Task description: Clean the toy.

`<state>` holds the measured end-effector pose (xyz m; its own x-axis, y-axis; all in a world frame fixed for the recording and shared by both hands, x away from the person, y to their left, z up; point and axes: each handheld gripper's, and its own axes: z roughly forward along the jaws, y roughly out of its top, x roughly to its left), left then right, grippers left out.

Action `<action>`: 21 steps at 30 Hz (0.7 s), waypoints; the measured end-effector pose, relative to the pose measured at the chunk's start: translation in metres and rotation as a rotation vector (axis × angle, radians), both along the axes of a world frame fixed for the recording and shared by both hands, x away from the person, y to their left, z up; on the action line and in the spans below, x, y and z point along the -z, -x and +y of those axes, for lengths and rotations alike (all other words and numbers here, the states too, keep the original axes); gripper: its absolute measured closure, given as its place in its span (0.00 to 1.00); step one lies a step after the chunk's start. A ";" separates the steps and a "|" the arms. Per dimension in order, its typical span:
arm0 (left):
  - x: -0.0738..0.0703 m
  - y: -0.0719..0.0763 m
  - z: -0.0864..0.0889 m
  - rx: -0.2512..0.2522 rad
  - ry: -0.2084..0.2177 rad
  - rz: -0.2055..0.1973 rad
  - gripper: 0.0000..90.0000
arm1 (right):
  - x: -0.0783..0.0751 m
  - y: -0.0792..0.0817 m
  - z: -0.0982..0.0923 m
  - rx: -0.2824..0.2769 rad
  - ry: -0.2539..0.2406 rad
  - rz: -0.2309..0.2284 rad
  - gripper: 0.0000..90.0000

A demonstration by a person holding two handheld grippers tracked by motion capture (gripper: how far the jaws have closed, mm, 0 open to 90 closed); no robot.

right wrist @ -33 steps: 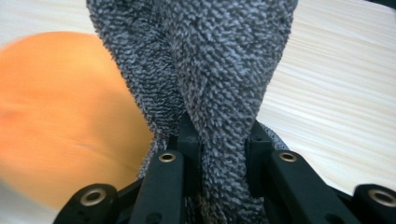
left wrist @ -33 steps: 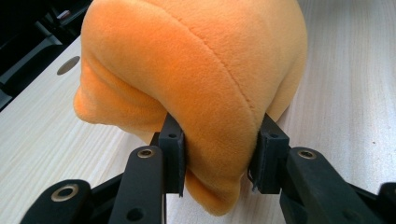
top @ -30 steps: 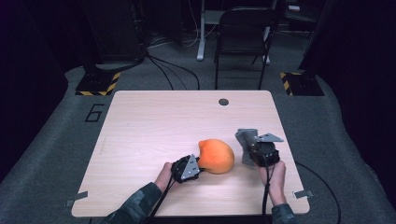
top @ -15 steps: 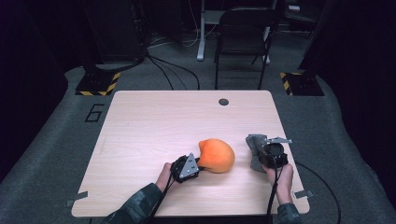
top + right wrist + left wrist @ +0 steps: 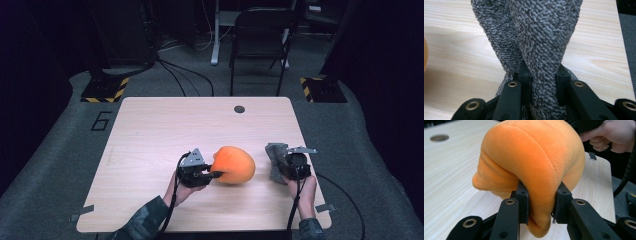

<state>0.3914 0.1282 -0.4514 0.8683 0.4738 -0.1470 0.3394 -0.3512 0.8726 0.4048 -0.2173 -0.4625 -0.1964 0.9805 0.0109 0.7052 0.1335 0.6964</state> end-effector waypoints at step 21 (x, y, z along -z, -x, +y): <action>0.028 -0.021 0.001 -0.128 -0.036 0.279 0.77 | -0.053 0.022 0.062 -0.180 -0.095 -0.108 0.84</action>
